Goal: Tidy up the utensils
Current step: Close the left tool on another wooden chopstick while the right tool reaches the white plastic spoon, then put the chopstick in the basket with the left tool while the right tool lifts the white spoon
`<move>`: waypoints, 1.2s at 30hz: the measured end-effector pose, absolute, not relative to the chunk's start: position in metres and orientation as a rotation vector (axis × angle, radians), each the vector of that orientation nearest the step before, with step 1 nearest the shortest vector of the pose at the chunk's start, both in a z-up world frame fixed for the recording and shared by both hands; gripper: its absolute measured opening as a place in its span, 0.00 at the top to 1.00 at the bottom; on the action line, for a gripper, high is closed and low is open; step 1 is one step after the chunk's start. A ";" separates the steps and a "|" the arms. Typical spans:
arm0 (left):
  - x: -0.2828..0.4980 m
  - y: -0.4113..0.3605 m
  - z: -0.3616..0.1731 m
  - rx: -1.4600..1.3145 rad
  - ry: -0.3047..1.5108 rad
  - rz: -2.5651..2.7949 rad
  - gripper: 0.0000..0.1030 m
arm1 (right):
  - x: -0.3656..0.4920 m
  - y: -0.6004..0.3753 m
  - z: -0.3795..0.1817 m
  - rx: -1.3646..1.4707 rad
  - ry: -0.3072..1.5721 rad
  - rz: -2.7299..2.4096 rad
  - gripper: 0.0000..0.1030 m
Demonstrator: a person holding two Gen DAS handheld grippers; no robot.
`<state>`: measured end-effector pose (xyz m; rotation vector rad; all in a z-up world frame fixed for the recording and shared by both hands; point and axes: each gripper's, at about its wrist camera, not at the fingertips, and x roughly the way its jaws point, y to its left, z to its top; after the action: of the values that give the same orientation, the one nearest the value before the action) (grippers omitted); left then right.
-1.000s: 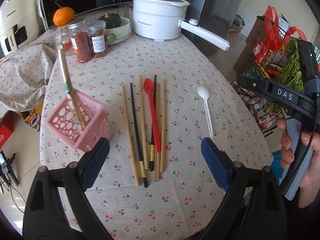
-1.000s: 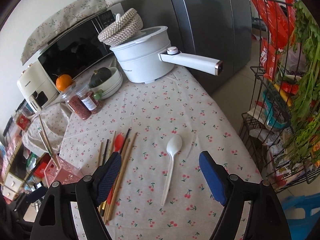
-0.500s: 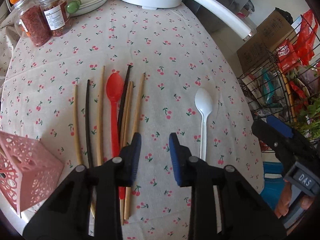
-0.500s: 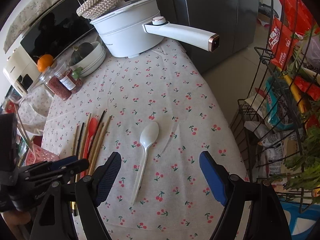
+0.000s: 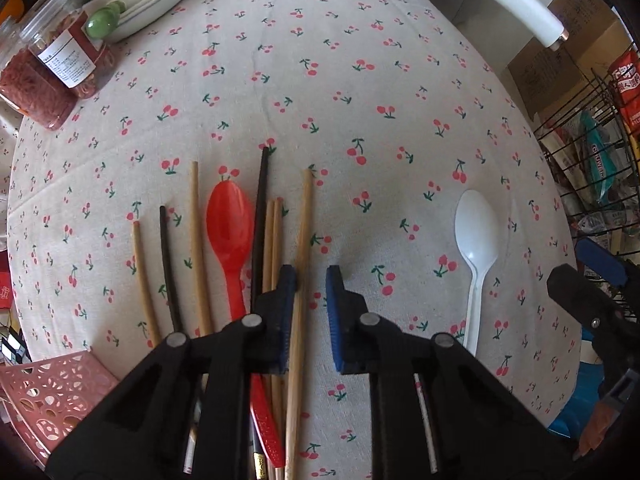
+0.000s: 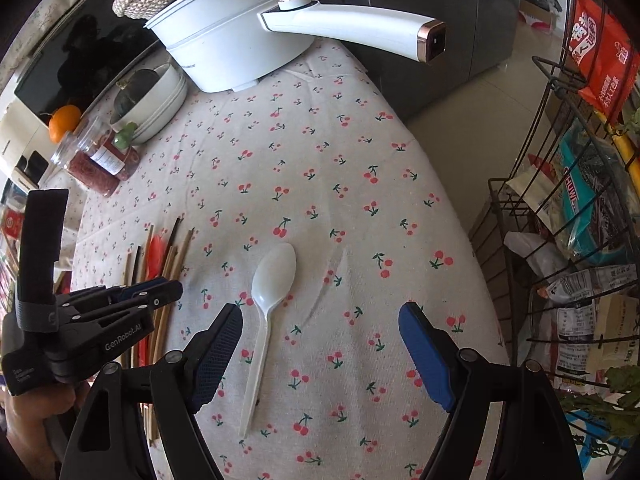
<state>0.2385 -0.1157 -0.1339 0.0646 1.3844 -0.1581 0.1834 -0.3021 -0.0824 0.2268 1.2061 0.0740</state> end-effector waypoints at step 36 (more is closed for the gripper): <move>0.094 -0.029 -0.014 -0.103 0.943 -0.317 0.93 | 0.222 -0.225 -0.120 0.005 1.249 0.031 0.67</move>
<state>0.0936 -0.0289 -0.0145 -0.1032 0.9428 -0.3166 0.2220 -0.2253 -0.1198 0.0048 1.2492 0.0315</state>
